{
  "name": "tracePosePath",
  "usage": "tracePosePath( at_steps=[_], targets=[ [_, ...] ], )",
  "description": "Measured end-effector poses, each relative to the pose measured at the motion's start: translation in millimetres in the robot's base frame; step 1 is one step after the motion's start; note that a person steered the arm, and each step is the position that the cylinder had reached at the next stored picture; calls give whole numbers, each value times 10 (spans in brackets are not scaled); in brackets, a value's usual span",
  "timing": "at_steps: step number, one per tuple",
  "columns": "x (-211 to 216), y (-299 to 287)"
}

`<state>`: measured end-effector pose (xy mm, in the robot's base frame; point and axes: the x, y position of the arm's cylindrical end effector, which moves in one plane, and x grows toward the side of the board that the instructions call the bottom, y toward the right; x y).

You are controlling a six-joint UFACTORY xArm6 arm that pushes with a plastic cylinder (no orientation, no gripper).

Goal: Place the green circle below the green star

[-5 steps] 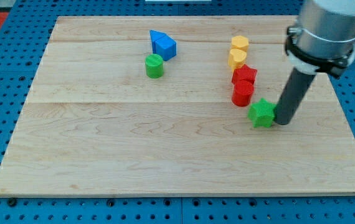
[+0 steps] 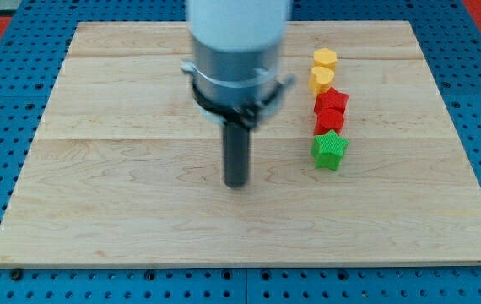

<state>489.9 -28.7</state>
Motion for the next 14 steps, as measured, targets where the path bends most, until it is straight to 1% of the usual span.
tracePosePath(
  at_steps=[1, 2, 4, 5, 6, 7, 8, 9, 10, 11, 12, 14],
  targets=[
    [-733, -200],
    [-1283, -345],
    [-1714, -640],
    [-1876, -658],
    [-2316, -658],
    [-2567, -346],
    [-2364, -107],
    [-1759, -116],
    [-1055, -116],
    [-898, -259],
    [-616, -401],
    [-389, -756]
  ],
)
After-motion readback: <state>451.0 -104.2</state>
